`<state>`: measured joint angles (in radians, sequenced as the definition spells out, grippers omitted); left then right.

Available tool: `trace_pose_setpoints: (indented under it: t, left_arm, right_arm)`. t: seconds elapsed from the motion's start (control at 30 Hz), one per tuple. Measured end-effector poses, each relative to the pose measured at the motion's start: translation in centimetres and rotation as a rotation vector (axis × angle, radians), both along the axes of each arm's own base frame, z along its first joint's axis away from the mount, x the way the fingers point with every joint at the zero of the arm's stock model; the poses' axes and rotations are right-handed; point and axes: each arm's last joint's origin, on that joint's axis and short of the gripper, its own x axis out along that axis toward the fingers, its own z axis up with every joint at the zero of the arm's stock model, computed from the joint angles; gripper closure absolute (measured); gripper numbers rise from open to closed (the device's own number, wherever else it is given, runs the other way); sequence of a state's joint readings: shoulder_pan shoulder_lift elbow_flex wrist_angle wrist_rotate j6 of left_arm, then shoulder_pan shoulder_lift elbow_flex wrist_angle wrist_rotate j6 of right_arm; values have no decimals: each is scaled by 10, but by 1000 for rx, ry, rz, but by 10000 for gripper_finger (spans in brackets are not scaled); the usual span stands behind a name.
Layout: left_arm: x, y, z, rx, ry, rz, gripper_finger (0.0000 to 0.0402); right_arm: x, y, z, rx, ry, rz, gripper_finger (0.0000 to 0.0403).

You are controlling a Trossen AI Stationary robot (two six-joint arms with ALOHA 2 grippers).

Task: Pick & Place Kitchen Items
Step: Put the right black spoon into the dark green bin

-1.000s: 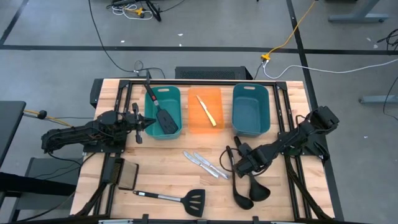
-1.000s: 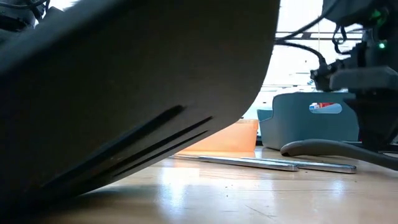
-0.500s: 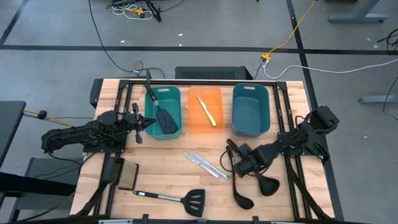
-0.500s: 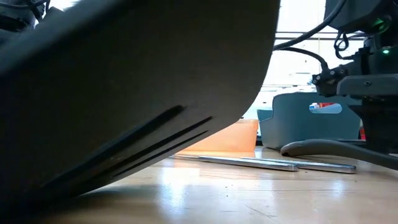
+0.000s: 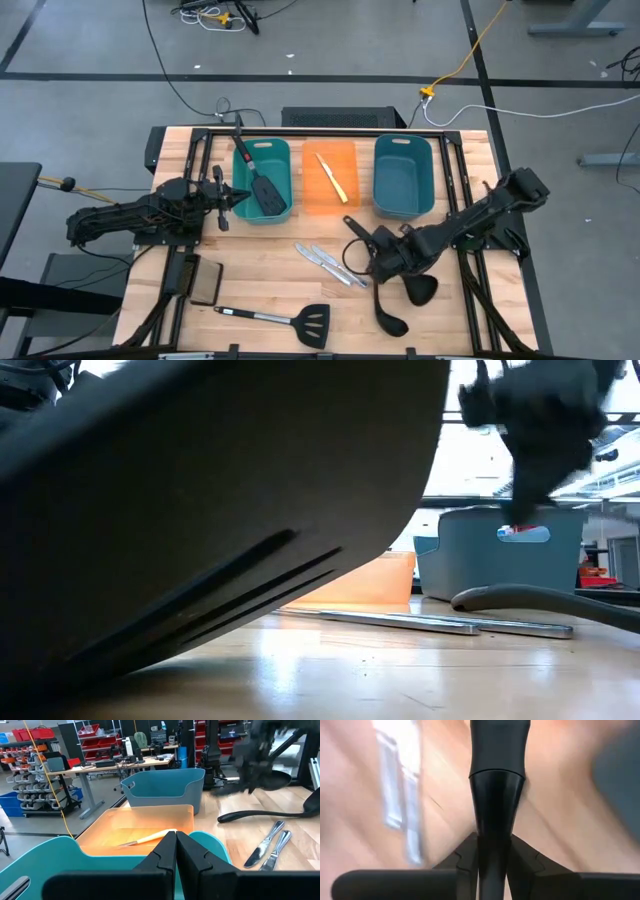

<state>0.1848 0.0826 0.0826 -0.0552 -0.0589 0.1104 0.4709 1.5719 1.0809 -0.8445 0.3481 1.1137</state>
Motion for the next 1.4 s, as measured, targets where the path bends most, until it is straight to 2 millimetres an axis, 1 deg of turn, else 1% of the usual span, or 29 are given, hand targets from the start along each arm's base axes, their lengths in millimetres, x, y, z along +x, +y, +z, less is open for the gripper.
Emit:
trace_pose_setpoints:
  t: [0.1, 0.23, 0.43, 0.5, 0.57, 0.63, 0.7, 0.83, 0.9, 1.03, 1.13, 1.23, 1.3, 1.4]
  left_arm:
    - [0, 0, 0, -1, 1, 0, 384]
    - [0, 0, 0, -2, 3, 0, 384]
    - [0, 0, -1, -3, 7, 0, 384]
    - [0, 0, -1, -3, 7, 0, 384]
    - [0, 0, -1, -2, 7, 0, 384]
    - [0, 0, -1, -1, 7, 4, 384]
    - [0, 0, -1, -2, 6, 4, 384]
    - [0, 0, -1, -6, 5, 4, 384]
    - [0, 0, -1, -6, 5, 4, 384]
    - [0, 0, 2, 21, -13, 8, 384]
    - [0, 1, 6, 50, -47, 32, 384]
    - [0, 1, 7, 59, -55, 41, 384]
    - [0, 1, 7, 69, -53, 42, 384]
    - [0, 1, 7, 75, -53, 48, 384]
  right_arm:
    - [1, 0, 24, -56, -130, 93, 332]
    - [-9, -5, 58, -130, -299, 221, 332]
    - [-42, -24, 101, -251, -551, 359, 332]
    - [-55, -31, 109, -284, -654, 405, 332]
    - [-69, -37, 112, -312, -761, 458, 332]
    - [-83, -44, 111, -335, -873, 478, 332]
    - [-97, -54, 105, -355, -956, 462, 332]
    - [-120, -68, 85, -348, -1063, 417, 332]
    - [-126, -71, 75, -342, -1096, 407, 332]
    - [-135, -75, 52, -347, -1146, 398, 332]
    - [-140, -78, 39, -344, -1208, 379, 332]
    - [-142, -79, 26, -340, -1227, 374, 332]
    - [-143, -79, 20, -336, -1230, 382, 332]
    - [-143, -78, 18, -333, -1238, 390, 332]
